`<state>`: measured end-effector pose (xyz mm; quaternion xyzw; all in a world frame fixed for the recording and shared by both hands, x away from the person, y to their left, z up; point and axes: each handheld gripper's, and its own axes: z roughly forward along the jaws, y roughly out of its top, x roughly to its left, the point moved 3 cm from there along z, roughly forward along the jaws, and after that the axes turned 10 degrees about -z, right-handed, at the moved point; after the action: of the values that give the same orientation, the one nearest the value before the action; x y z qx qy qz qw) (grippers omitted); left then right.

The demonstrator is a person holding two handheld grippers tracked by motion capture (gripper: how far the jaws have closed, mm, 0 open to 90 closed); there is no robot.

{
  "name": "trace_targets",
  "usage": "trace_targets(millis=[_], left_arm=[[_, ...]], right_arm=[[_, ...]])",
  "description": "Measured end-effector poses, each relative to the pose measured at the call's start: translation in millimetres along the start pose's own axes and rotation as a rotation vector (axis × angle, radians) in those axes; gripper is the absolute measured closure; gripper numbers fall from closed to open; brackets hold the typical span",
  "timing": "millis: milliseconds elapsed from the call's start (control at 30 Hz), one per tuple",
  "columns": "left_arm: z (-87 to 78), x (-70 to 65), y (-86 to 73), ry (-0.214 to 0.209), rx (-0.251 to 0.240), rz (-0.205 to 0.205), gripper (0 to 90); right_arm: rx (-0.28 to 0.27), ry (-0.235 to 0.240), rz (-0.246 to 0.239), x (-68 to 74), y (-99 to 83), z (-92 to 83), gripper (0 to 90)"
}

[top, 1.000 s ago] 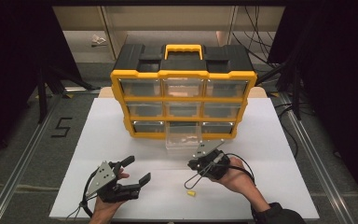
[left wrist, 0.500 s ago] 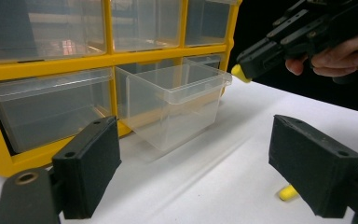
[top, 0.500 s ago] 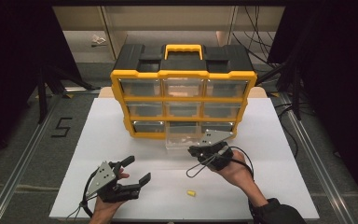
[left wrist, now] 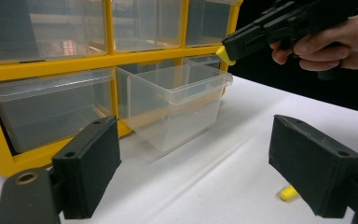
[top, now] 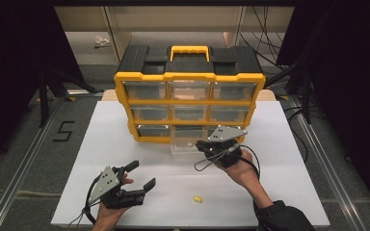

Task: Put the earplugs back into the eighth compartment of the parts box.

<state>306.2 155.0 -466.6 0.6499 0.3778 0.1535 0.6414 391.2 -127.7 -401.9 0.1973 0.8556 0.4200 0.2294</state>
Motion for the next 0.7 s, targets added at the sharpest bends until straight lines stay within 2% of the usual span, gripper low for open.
trace_targets(millis=[267, 533, 667, 700], left_arm=[[-0.1, 0.1, 0.1, 0.0, -0.001, -0.001, 16.4], [-0.2, 0.0, 0.2, 0.0, -0.002, -0.001, 16.4], [-0.2, 0.0, 0.2, -0.001, -0.002, -0.002, 16.4], [-0.3, 0.0, 0.2, -0.002, -0.003, -0.001, 16.4]], right_arm=[[-0.006, -0.032, 0.028, -9.5, -0.2, 8.4, 84.8], [0.004, -0.044, 0.041, -13.7, -3.3, 17.8, 84.1], [0.009, -0.054, 0.05, -15.9, -5.6, 21.5, 82.3], [0.009, -0.057, 0.052, -16.6, -6.1, 22.1, 79.2]])
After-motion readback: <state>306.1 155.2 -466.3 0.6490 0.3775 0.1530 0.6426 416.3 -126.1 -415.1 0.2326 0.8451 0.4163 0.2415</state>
